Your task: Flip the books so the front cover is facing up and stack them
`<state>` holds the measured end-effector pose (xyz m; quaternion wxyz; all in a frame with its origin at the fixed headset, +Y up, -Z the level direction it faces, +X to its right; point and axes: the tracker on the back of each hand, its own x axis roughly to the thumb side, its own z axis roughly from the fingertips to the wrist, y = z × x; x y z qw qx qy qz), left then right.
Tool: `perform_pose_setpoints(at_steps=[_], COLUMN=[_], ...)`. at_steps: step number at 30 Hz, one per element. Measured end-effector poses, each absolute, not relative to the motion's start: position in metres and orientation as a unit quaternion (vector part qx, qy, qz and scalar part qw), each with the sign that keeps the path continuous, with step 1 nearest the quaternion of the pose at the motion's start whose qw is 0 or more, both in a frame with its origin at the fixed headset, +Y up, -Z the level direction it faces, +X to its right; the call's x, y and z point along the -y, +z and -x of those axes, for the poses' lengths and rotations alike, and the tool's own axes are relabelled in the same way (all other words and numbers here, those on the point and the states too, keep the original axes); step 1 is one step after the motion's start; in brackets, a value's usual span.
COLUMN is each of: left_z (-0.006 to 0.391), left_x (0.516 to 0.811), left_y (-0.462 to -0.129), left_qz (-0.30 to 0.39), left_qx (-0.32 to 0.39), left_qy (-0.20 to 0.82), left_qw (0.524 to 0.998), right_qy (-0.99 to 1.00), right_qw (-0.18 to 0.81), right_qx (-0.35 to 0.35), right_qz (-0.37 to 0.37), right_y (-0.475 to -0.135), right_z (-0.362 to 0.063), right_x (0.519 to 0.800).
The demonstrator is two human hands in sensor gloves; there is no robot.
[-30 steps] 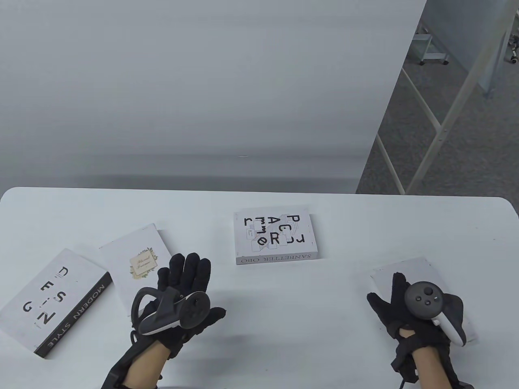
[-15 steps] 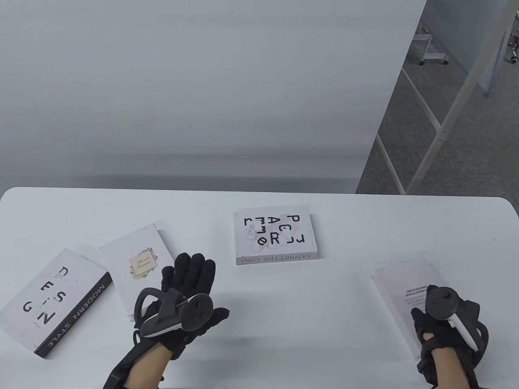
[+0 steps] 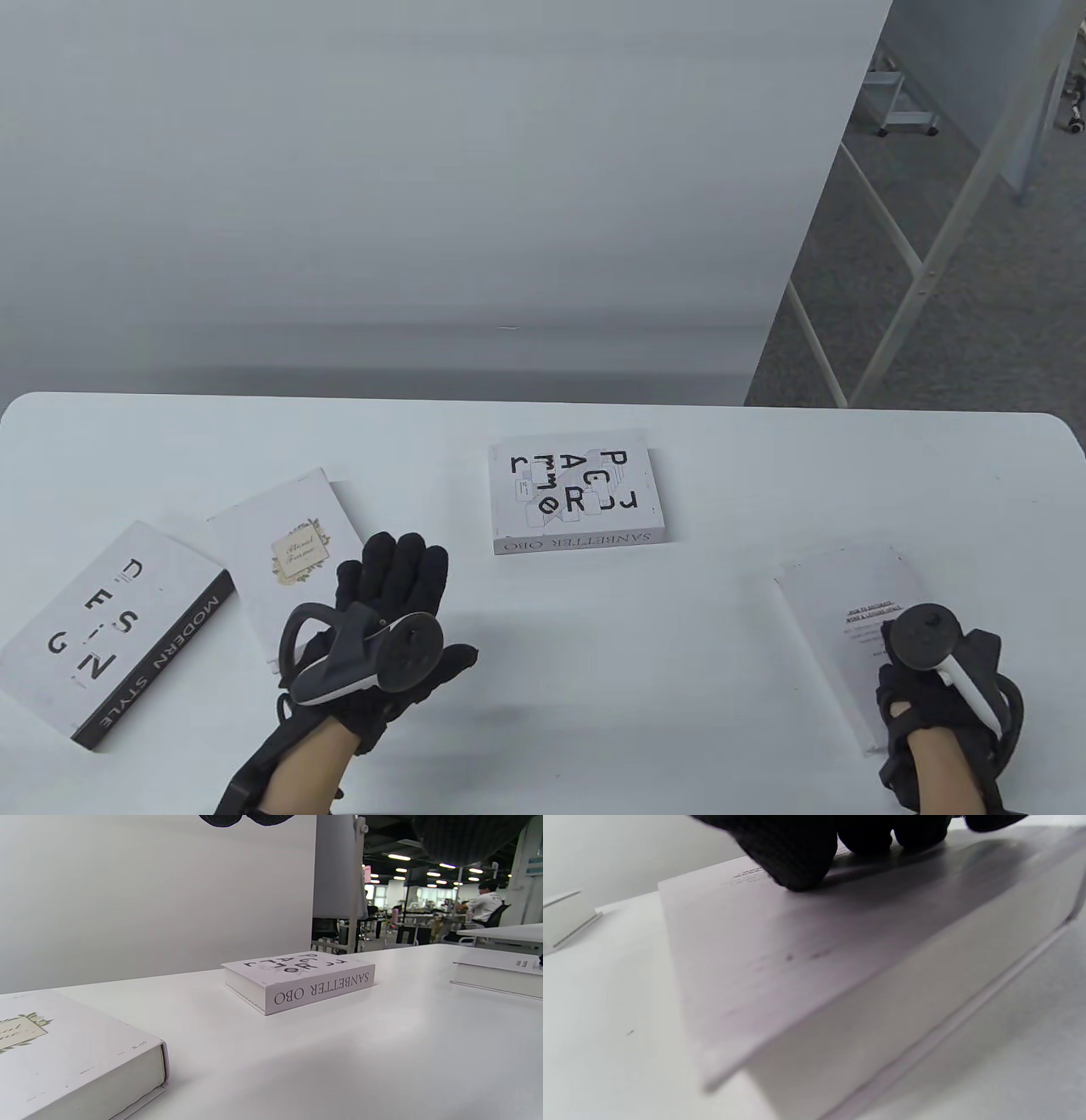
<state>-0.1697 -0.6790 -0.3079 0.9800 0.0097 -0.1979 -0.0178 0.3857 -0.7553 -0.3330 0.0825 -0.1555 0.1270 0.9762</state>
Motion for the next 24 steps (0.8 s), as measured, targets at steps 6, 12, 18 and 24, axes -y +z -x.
perform_pose_setpoints(at_steps=[6, 12, 18, 24], left_z=[0.17, 0.171, 0.17, 0.17], left_x=[0.68, 0.68, 0.681, 0.682], left_y=[-0.308, -0.308, -0.308, -0.308], left_qz=[-0.004, -0.003, 0.001, 0.005], left_qx=[0.196, 0.195, 0.197, 0.197], left_qy=[-0.019, -0.017, -0.017, -0.017], left_qw=[0.98, 0.981, 0.98, 0.98], right_qy=[0.983, 0.984, 0.971, 0.96], right_qw=[-0.023, -0.057, 0.008, -0.021], right_qx=[-0.149, -0.168, -0.234, -0.255], right_qz=[0.101, 0.036, -0.052, -0.115], right_y=[-0.338, -0.338, -0.331, -0.329], right_z=[-0.346, -0.307, -0.257, -0.207], right_x=[0.747, 0.742, 0.737, 0.739])
